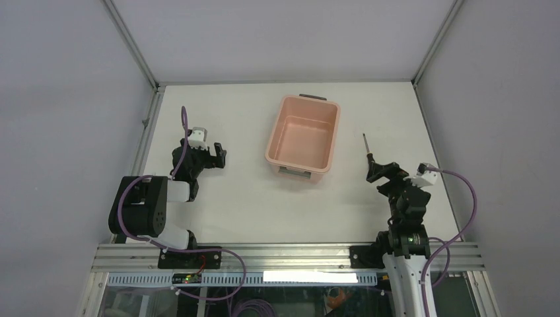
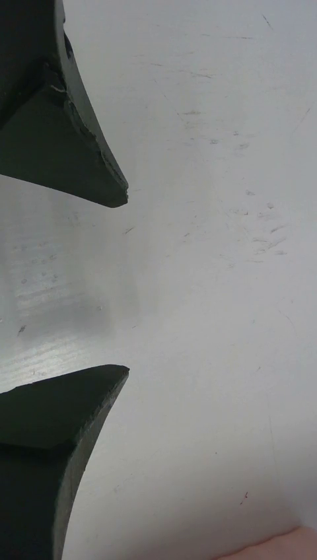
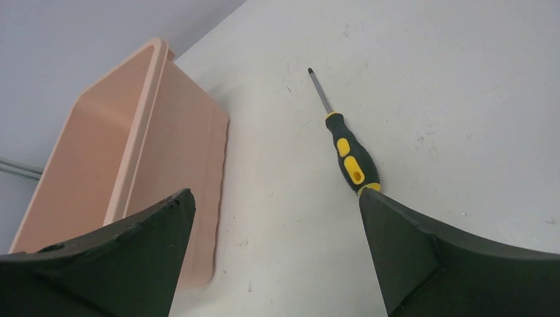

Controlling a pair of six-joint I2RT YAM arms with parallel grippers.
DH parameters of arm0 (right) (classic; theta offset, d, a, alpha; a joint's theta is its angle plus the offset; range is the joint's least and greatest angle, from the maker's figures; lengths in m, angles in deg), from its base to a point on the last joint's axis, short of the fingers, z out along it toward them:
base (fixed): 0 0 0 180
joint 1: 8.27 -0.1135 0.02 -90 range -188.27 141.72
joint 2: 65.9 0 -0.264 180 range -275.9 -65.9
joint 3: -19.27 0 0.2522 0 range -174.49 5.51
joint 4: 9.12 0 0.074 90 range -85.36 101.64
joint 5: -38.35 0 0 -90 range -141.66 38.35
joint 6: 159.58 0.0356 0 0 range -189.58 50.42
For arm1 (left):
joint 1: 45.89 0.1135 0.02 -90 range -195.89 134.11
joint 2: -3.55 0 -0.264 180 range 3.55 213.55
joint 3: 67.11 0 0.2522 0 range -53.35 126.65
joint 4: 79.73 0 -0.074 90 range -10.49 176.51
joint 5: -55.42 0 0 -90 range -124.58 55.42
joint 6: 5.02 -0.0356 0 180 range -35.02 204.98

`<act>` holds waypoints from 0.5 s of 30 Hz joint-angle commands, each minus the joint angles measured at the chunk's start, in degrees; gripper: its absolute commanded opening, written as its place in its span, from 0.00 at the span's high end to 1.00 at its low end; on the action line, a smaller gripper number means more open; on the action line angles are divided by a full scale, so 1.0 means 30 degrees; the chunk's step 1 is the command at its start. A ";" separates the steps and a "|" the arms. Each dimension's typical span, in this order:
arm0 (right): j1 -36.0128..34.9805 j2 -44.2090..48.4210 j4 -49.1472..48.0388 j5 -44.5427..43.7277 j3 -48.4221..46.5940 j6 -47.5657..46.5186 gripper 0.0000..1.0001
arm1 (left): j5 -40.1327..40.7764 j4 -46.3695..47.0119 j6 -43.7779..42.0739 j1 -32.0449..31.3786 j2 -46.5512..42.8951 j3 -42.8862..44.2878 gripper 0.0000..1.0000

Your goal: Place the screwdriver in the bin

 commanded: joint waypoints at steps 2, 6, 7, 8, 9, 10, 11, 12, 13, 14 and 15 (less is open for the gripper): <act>-0.0026 -0.1155 0.0162 -0.1195 -0.0769 0.1196 0.01 | 0.0198 0.0992 -0.0233 -0.0105 -0.0232 0.0288 0.01; -0.0034 -0.1570 0.0270 -0.1181 -0.1920 0.1680 0.01 | 0.0216 0.0991 -0.0247 -0.0108 -0.0210 0.0291 0.01; -0.0034 -0.1532 0.0008 -0.0478 -0.2357 0.1120 0.01 | 0.0196 0.0992 -0.0234 -0.0094 -0.0228 0.0288 0.01; -0.0034 -0.1419 -0.0453 0.0858 -0.2639 0.0105 0.01 | 0.0198 0.0992 -0.0233 -0.0099 -0.0224 0.0288 0.01; -0.0030 -0.1362 -0.1097 0.1427 -0.2890 -0.0284 0.01 | 0.0198 0.0992 -0.0233 -0.0107 -0.0215 0.0288 0.01; -0.0033 -0.1326 -0.1873 0.2486 -0.3156 -0.0838 0.01 | 0.0198 0.0992 -0.0233 -0.0101 -0.0221 0.0302 0.01; -0.0033 -0.1516 -0.2662 0.2979 -0.3464 -0.1235 0.01 | 0.0190 0.0992 -0.0233 -0.0106 -0.0218 0.0289 0.01; -0.0019 -0.2030 -0.3010 0.3049 -0.4150 -0.1676 0.01 | 0.0190 0.0992 -0.0240 -0.0108 -0.0214 0.0288 0.01; -0.0032 -0.2636 -0.2830 0.2951 -0.5214 -0.1916 0.01 | 0.0197 0.0992 -0.0248 -0.0108 -0.0218 0.0288 0.01; -0.0026 -0.4235 -0.2039 0.2665 -0.6621 -0.2643 0.01 | 0.0187 0.0992 -0.0235 -0.0108 -0.0214 0.0295 0.01; -0.0033 -0.5959 -0.0845 0.2452 -0.8434 -0.3123 0.01 | 0.0200 0.0992 -0.0233 -0.0108 -0.0214 0.0303 0.01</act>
